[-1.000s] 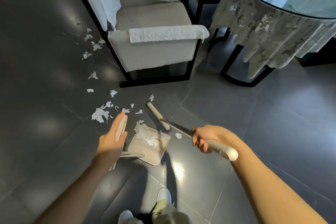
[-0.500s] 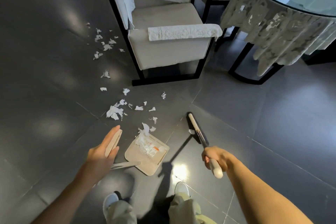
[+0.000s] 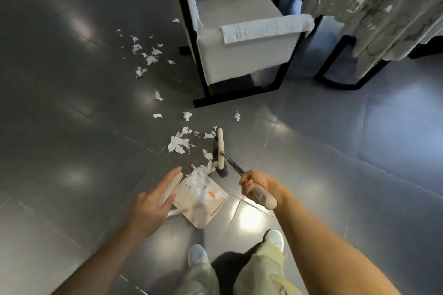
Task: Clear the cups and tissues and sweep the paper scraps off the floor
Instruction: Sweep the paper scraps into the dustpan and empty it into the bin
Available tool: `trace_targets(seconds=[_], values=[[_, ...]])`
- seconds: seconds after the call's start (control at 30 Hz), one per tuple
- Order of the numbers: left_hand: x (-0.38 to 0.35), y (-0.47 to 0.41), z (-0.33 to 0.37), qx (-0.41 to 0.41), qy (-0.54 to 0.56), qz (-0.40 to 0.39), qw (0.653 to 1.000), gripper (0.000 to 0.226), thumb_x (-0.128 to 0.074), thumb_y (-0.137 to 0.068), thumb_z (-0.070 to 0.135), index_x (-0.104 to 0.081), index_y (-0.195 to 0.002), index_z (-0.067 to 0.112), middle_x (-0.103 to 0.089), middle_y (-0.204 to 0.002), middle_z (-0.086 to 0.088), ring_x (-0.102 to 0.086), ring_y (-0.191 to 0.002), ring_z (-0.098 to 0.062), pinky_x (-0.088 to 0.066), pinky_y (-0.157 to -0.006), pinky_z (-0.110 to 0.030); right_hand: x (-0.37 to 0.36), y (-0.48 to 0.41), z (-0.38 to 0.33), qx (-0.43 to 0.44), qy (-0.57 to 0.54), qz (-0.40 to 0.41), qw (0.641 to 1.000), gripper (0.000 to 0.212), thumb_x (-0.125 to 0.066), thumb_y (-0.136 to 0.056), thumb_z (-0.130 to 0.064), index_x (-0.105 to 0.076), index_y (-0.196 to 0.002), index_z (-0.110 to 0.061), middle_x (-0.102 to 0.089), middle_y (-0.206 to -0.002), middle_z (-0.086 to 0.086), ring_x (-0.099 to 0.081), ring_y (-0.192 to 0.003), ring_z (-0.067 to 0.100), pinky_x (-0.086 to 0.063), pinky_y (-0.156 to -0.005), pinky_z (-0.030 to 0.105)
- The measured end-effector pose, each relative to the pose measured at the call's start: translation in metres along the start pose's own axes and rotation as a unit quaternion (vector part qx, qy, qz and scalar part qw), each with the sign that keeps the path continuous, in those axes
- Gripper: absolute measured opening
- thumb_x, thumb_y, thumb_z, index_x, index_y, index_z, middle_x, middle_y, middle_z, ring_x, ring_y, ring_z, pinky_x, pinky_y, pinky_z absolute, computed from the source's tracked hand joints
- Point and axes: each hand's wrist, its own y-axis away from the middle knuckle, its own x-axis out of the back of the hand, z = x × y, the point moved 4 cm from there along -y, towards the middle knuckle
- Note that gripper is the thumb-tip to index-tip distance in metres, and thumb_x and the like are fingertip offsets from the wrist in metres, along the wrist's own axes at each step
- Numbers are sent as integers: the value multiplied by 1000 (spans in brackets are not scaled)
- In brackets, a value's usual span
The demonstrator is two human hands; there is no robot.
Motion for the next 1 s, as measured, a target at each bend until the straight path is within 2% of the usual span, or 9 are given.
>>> trace_targets(seconds=[0.1, 0.27, 0.4, 0.5, 0.6, 0.67, 0.77, 0.9, 1.0], values=[[11, 2, -8, -1, -12, -24, 1000, 69, -53, -94, 16, -11, -137, 50, -41, -127, 34, -59, -94, -18, -29, -74, -14, -3, 13, 2, -11, -58, -3, 998, 37, -32, -95, 0, -33, -62, -15, -37, -39, 1, -36, -23, 6, -32, -29, 9], [17, -5, -26, 29, -18, -31, 999, 67, -51, -95, 21, -16, -130, 65, -66, -113, 4, -59, -87, -30, -37, -76, -26, 8, 23, 5, 56, -25, 67, 996, 35, -32, -95, 2, -37, -63, -10, -38, -46, 2, -34, -25, 4, -29, -31, 9], [23, -8, -41, 34, -7, 14, 999, 66, -56, -92, 18, -28, -132, 64, -66, -110, 11, -60, -80, -28, -32, -72, -22, 49, 26, 11, 93, 18, 129, 987, 28, -33, -93, 2, -39, -68, -8, -38, -56, 5, -36, -28, 6, -31, -31, 11], [29, -7, -51, 33, 14, 15, 999, 69, -56, -93, 13, -30, -130, 65, -53, -113, 34, -63, -91, -22, -35, -81, -7, 76, 25, 27, 100, 104, 185, 972, 28, -39, -88, 1, -43, -62, -6, -43, -53, 7, -41, -33, 10, -35, -34, 18], [35, -8, -59, 22, 10, 11, 1000, 68, -55, -93, 14, -28, -132, 63, -53, -118, 31, -62, -105, -29, -38, -86, -22, 78, 25, 45, 122, 125, 201, 964, 15, -43, -83, 4, -50, -70, -1, -48, -57, 11, -46, -37, 12, -39, -37, 19], [41, -12, -67, 14, 28, 0, 1000, 70, -54, -93, 13, -25, -129, 65, -53, -124, 26, -60, -110, -30, -38, -92, -27, 60, 22, 56, 141, 124, 192, 963, 16, -41, -82, 7, -51, -71, 1, -49, -58, 13, -47, -36, 12, -40, -36, 18], [60, -19, -84, -2, 33, -19, 999, 68, -54, -94, 16, -24, -126, 68, -51, -118, 27, -62, -104, -31, -37, -83, -22, 7, 4, 73, 128, 113, 165, 971, 21, -40, -81, 9, -48, -65, -1, -46, -58, 13, -46, -39, 13, -38, -37, 18], [96, -30, -116, -16, 44, -69, 997, 64, -51, -96, 20, -22, -126, 69, -53, -122, 20, -59, -106, -30, -37, -85, -23, -97, -23, 83, 100, 196, 141, 965, 12, -48, -81, 4, -58, -77, -3, -56, -73, 10, -53, -61, 15, -43, -47, 21], [129, -40, -145, -24, 40, -83, 995, 66, -52, -95, 20, -20, -124, 70, -56, -126, 15, -59, -105, -32, -40, -86, -26, -167, -49, 91, 67, 117, 110, 985, 12, -46, -83, 5, -54, -85, -3, -52, -65, 8, -50, -51, 13, -41, -37, 16]])
